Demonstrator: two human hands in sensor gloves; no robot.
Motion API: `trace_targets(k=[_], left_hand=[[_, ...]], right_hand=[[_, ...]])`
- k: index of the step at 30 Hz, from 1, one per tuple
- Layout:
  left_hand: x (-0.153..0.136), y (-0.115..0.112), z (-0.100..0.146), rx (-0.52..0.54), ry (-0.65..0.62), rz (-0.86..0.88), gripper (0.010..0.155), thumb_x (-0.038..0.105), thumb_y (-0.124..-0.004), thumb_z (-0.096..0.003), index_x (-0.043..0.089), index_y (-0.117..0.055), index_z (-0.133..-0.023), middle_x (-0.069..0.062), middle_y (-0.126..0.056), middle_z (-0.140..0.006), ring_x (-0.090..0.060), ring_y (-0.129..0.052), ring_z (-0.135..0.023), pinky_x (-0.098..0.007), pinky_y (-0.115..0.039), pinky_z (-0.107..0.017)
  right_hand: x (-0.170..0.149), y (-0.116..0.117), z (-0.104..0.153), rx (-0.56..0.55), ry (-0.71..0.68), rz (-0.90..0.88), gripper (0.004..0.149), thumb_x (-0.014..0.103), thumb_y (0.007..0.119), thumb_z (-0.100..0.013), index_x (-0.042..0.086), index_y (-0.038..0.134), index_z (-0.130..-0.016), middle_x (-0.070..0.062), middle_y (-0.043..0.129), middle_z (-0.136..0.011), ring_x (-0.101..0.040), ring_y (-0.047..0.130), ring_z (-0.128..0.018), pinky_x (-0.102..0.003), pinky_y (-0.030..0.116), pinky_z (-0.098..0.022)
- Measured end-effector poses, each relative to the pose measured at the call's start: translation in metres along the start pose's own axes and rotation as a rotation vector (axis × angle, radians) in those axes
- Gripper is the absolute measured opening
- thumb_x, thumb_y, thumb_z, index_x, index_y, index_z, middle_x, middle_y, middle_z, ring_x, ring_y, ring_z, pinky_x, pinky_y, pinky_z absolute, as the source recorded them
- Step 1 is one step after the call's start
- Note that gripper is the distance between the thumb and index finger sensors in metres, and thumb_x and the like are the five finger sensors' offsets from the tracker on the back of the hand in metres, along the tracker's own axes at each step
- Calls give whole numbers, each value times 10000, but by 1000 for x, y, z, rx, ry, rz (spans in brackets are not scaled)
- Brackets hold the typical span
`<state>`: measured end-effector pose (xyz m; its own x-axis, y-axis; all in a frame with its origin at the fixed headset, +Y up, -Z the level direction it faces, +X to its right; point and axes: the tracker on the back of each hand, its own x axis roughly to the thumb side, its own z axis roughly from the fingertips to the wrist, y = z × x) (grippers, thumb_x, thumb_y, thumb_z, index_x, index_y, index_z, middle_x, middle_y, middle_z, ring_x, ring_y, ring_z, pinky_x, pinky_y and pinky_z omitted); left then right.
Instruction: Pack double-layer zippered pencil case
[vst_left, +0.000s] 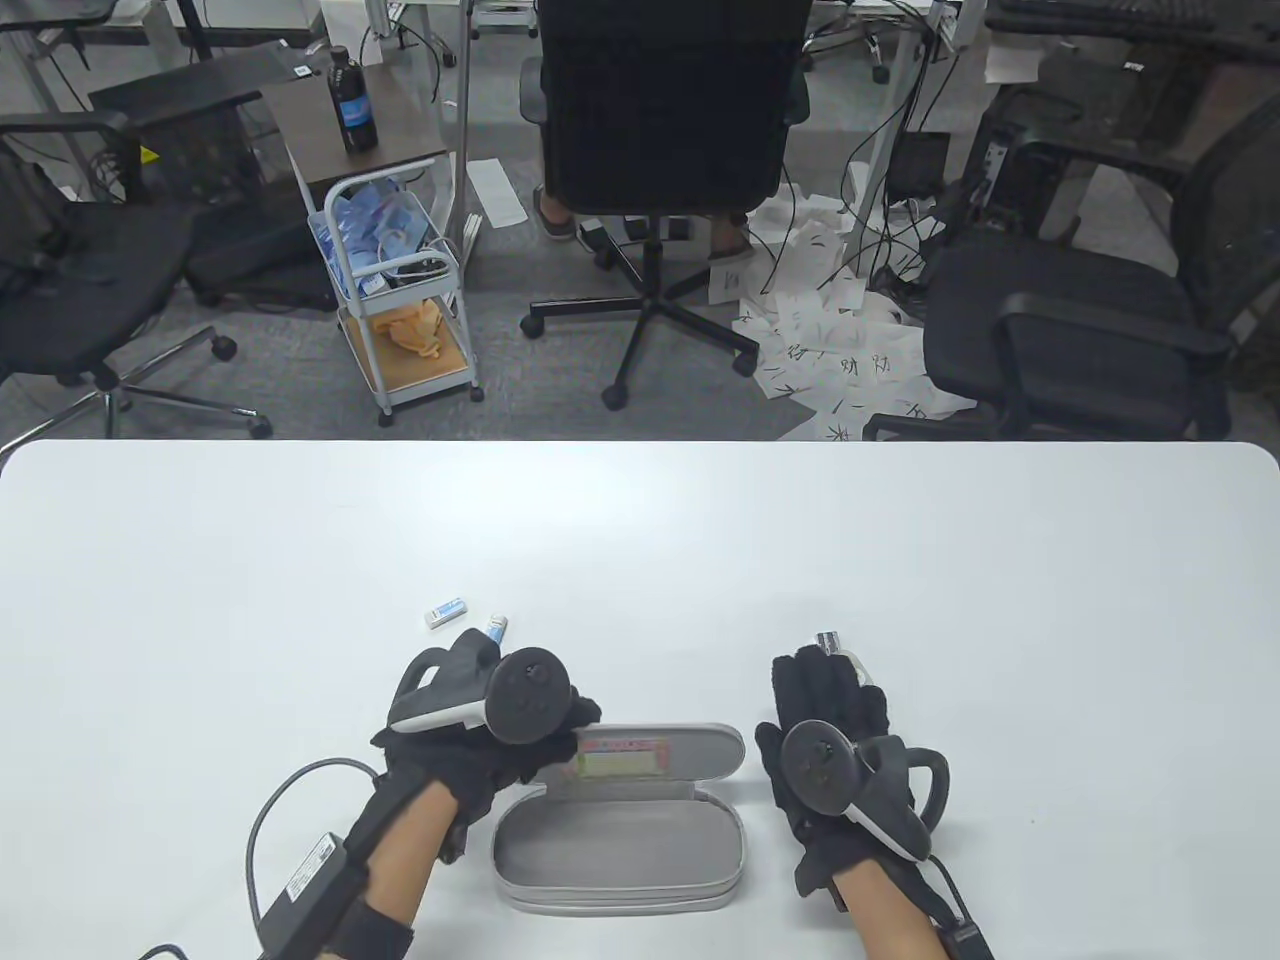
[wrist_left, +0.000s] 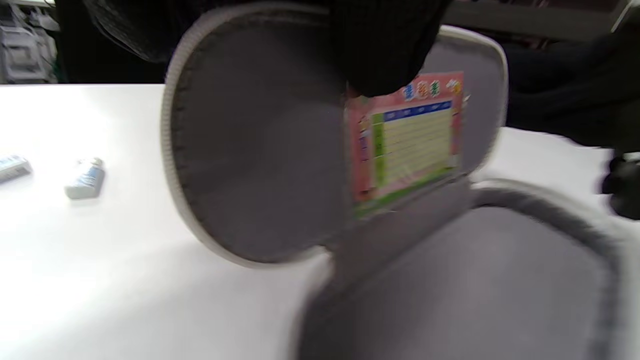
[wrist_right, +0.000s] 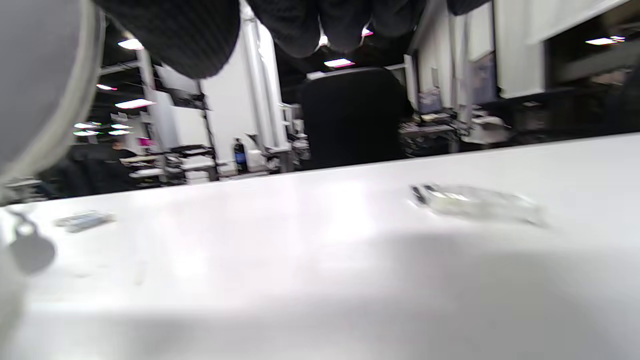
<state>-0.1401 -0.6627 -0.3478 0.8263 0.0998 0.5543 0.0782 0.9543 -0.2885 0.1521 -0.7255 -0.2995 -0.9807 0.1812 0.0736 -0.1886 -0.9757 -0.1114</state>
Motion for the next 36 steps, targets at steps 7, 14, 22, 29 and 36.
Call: trace_targets(k=[7, 14, 22, 29, 36], left_hand=[[-13, -39, -40, -102, 80, 19, 555, 300, -792, -584, 245, -662, -1121, -121, -748, -1119, -425, -789, -952, -675, -616, -724], [-65, -11, -25, 79, 170, 137, 638, 253, -781, -591, 236, -514, -1170, -118, -568, -1211, -441, -589, -1082, -636, -497, -772], [-147, -38, -45, -10, 481, 128, 700, 212, -721, -605, 308, -314, -1166, -75, -328, -1247, -402, -325, -1117, -555, -350, -786], [-157, -72, -67, -194, 554, 46, 659, 240, -706, -611, 286, -348, -1162, -145, -373, -1235, -463, -438, -1102, -587, -435, -786], [-162, -67, -74, -73, 591, -37, 565, 251, -811, -572, 298, -557, -1074, -94, -646, -1122, -383, -726, -981, -561, -664, -738]], right_hand=[[5, 25, -2, 119, -55, 78, 728, 490, 657, -524, 144, 387, -1105, -173, 322, -1176, -406, 303, -1023, -592, 342, -706], [9, 24, -3, 123, -68, 51, 731, 499, 657, -522, 144, 394, -1104, -172, 329, -1177, -406, 300, -1022, -591, 339, -706], [4, 23, -3, 145, -67, 27, 727, 497, 656, -524, 142, 397, -1103, -171, 330, -1176, -404, 292, -1020, -590, 336, -704], [1, 28, -4, 179, -62, 38, 716, 486, 652, -530, 144, 391, -1103, -168, 323, -1177, -402, 281, -1020, -590, 328, -703], [-4, 27, -9, 191, -36, 16, 713, 484, 651, -532, 137, 395, -1101, -170, 344, -1175, -403, 301, -1019, -586, 341, -703]])
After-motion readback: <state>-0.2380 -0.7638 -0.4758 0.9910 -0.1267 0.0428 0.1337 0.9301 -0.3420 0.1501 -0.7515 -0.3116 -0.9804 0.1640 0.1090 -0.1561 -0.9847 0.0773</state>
